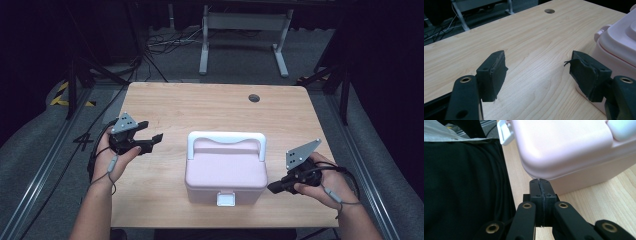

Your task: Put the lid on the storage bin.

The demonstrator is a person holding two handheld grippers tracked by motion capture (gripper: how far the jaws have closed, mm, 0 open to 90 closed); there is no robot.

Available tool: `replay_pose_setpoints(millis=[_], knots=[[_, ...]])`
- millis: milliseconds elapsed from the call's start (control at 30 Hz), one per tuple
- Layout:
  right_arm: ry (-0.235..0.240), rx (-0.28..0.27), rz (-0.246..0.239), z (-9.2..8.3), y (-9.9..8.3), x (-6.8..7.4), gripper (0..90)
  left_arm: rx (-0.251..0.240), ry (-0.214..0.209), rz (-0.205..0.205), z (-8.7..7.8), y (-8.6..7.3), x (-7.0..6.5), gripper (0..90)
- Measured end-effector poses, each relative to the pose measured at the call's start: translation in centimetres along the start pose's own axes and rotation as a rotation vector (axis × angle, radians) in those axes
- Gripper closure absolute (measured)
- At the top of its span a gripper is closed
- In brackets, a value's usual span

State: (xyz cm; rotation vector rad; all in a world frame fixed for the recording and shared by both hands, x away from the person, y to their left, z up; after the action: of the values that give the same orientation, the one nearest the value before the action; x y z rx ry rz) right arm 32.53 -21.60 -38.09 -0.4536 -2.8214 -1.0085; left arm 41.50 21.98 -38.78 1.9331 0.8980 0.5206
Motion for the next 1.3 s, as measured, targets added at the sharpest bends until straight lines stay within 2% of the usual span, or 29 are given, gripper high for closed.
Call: replay_pose_setpoints(millis=[233,300,333,367,567,767,833,933,967,1033,1233,1267,1300], knots=[[-0.003,-0.028,-0.009,-0.6,0.1,0.1,90.0,-0.004,-0.001,-0.004,-0.1,0.0,-0.1,30.0],[-0.009,-0.093,-0.011,-1.2,0.4,0.1,86.2,-0.006,0.003,-0.003,-0.2,0.0,0.0,30.0],[-0.009,-0.093,-0.011,-1.2,0.4,0.1,86.2,-0.006,0.003,-0.003,-0.2,0.0,0.0,29.8],[-0.026,-0.161,-0.009,-1.9,0.7,0.0,83.6,-0.006,0.005,-0.005,-0.3,-0.1,0.0,29.8],[-0.078,-0.32,0.0,-3.4,1.5,-0.6,69.5,-0.005,0.019,-0.01,-0.8,-0.4,-0.1,29.7],[-0.179,-0.437,0.034,-4.7,1.9,-2.0,62.0,-0.004,0.04,-0.021,-1.4,-1.0,-0.1,29.7],[-0.205,-0.461,0.06,-5.1,1.9,-2.6,60.1,-0.001,0.046,-0.022,-1.6,-1.3,0.0,29.7],[-0.269,-0.498,0.1,-5.6,1.9,-3.7,57.1,0.0,0.055,-0.028,-2.0,-1.7,0.0,29.6],[-0.269,-0.498,0.1,-5.6,1.9,-3.7,57.1,0.0,0.055,-0.028,-2.0,-1.7,0.0,29.6],[-0.322,-0.531,0.142,-5.9,1.8,-5.0,53.8,0.003,0.062,-0.034,-2.2,-1.9,0.0,29.6],[-0.375,-0.544,0.211,-5.9,1.1,-7.5,51.9,0.01,0.074,-0.051,-2.8,-2.8,0.0,29.6],[-0.375,-0.544,0.211,-5.9,1.1,-7.5,51.9,0.01,0.074,-0.051,-2.8,-2.8,0.0,29.6],[-0.412,-0.526,0.234,-5.8,0.7,-8.5,51.8,0.012,0.075,-0.055,-2.9,-3.0,-0.1,29.6]])
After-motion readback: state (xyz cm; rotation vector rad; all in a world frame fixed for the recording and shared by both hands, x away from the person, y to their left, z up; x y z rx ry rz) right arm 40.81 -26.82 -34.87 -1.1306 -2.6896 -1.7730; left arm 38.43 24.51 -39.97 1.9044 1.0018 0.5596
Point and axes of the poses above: each handheld gripper's, and its own axes: z roughly forward along the jaws, y roughly out of its top, x roughly to its left, the point moved 4 cm from there along z, roughly forward along the jaws
